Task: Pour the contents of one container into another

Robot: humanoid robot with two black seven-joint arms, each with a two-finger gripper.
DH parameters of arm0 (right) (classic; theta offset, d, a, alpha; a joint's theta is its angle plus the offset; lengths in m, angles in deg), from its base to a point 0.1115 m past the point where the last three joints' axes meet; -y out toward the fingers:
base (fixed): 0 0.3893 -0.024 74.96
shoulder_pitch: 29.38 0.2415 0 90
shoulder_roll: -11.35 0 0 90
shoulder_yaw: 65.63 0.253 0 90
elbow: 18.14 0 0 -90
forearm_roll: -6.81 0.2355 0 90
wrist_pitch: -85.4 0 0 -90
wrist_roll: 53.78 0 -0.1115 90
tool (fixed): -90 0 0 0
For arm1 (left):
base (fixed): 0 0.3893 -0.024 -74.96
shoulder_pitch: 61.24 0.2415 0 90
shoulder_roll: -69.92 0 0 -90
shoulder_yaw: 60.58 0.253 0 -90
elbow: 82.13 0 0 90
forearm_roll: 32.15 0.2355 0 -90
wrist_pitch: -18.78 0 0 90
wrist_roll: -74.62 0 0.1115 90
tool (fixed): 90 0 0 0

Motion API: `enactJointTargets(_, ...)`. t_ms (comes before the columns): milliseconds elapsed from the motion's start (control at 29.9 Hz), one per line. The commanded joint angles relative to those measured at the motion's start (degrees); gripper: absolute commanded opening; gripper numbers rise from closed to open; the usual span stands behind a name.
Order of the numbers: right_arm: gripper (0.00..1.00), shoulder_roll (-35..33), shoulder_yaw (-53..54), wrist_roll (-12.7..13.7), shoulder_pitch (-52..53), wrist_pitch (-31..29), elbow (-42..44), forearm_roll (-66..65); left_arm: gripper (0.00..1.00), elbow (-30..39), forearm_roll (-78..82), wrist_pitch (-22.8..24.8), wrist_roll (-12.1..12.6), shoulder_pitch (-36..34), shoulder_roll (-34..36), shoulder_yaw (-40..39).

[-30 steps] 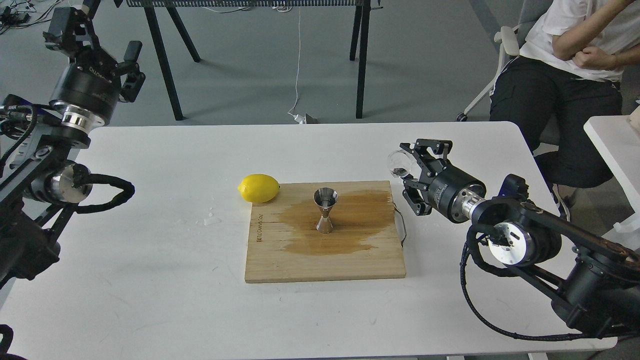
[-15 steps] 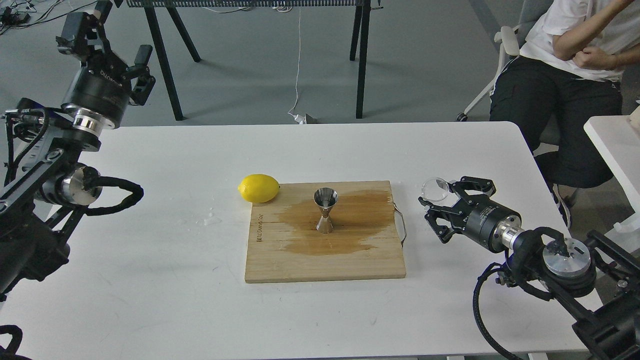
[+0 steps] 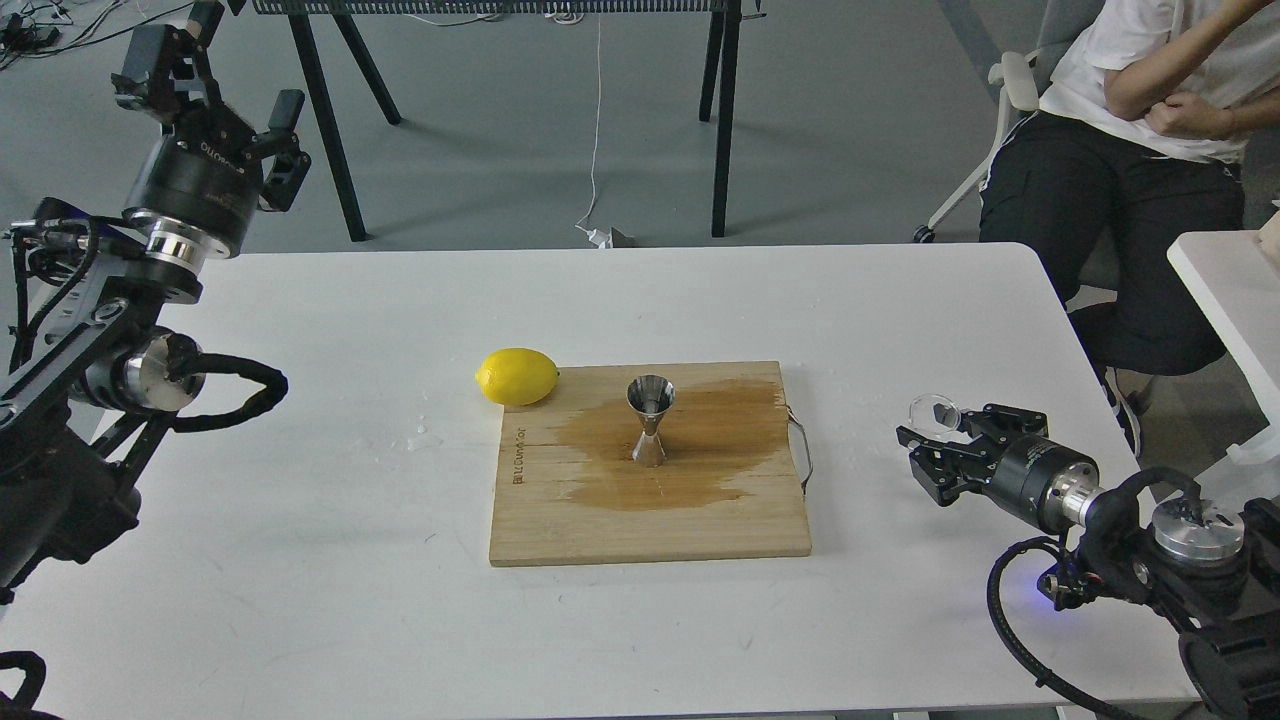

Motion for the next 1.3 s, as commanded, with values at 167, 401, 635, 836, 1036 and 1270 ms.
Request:
enactJointTargets(167,0.41,3.23,-0.59,2.87,2.63,-7.08,9.96,-0.25,1.00,0.00,0.08,-0.07,0.00,0.17,-0.79,0.12)
enactJointTargets(401,0.42,5.43,-0.60,3.93,4.66,-10.34,16.74,-0.43,1.00,0.00,0.08,0.01,0.00,0.17,-0.79,0.21)
enactJointTargets(635,0.45,5.69,-0.77,3.93,4.75,-12.01,19.29,-0.51,1.00,0.00,0.08,-0.07,0.00,0.25,-0.79,0.21)
enactJointTargets(836,0.51,6.92,-1.03,3.93,4.75,-13.33,22.19,-0.51,1.00,0.00,0.08,-0.07,0.09,0.25,-0.88,0.21)
enactJointTargets(1036,0.54,6.92,-2.18,3.84,4.75,-13.86,22.20,-0.51,1.00,0.00,0.08,-0.07,0.00,0.25,-0.88,0.12)
enactJointTargets(1270,0.84,6.66,-2.18,3.84,5.01,-13.86,21.67,-0.51,1.00,0.00,0.08,0.01,0.00,0.25,-0.79,0.04)
